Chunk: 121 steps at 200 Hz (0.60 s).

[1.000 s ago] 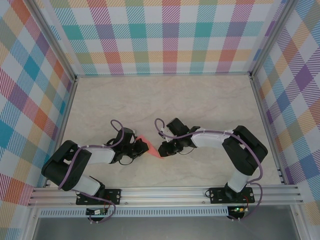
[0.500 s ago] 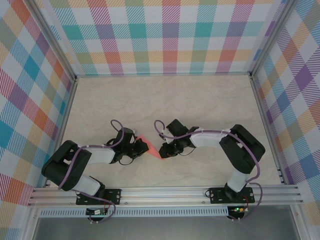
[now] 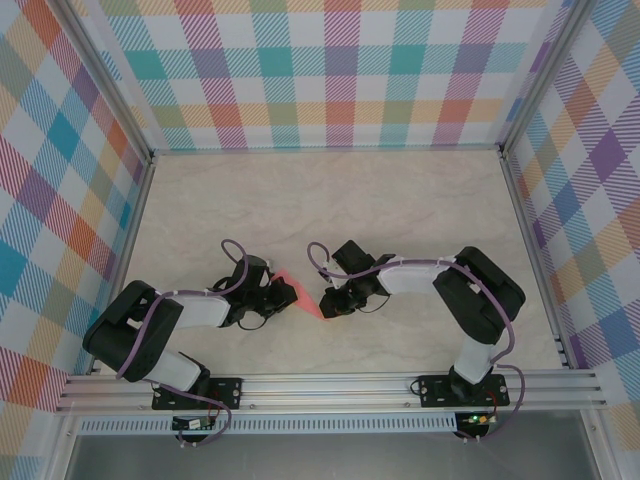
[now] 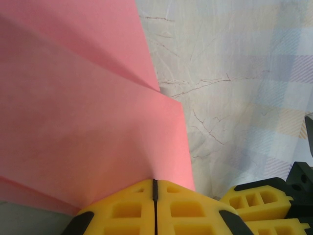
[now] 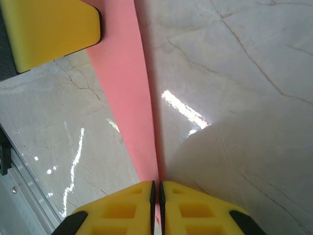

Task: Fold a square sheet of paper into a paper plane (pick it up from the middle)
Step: Fold the wing for the fifth time at the center of the table.

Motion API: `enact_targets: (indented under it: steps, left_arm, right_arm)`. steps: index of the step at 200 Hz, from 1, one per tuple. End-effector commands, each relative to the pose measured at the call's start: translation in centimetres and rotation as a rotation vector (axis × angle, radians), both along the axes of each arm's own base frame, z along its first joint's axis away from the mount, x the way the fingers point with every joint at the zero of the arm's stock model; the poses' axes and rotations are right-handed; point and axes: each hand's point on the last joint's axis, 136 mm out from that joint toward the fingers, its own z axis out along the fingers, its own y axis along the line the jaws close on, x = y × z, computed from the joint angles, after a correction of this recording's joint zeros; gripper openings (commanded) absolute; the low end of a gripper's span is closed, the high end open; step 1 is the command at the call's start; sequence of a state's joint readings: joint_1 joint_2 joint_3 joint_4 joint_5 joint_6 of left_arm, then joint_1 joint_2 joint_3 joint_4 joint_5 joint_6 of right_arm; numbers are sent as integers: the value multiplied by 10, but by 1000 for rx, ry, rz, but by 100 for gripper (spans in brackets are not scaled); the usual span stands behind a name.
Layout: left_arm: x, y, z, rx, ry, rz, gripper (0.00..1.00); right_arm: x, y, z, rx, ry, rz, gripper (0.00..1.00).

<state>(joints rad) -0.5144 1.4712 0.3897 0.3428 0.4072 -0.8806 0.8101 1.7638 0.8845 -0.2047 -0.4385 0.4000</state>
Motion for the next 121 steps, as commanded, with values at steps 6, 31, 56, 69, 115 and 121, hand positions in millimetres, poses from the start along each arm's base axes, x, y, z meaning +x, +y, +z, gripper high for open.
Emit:
enact_targets:
  steps: [6, 31, 56, 69, 115, 121]
  left_arm:
    - [-6, 9, -12, 52, 36, 8, 6]
    - [-6, 10, -12, 53, 36, 9, 6]
    - [-5, 9, -12, 53, 34, 9, 6]
    - [-5, 9, -12, 52, 35, 8, 6]
    - [-4, 9, -10, 54, 32, 9, 6]
    - [-4, 9, -10, 54, 32, 9, 6]
  right_arm:
    - [0, 3, 21, 50, -22, 17, 13]
    - [0, 10, 30, 96, -16, 18, 9]
    - [4, 19, 29, 109, 1, 14, 5]
    - [5, 23, 26, 108, 9, 15, 3]
    - [5, 24, 10, 65, 31, 9, 1]
    - [4, 23, 7, 58, 35, 8, 1]
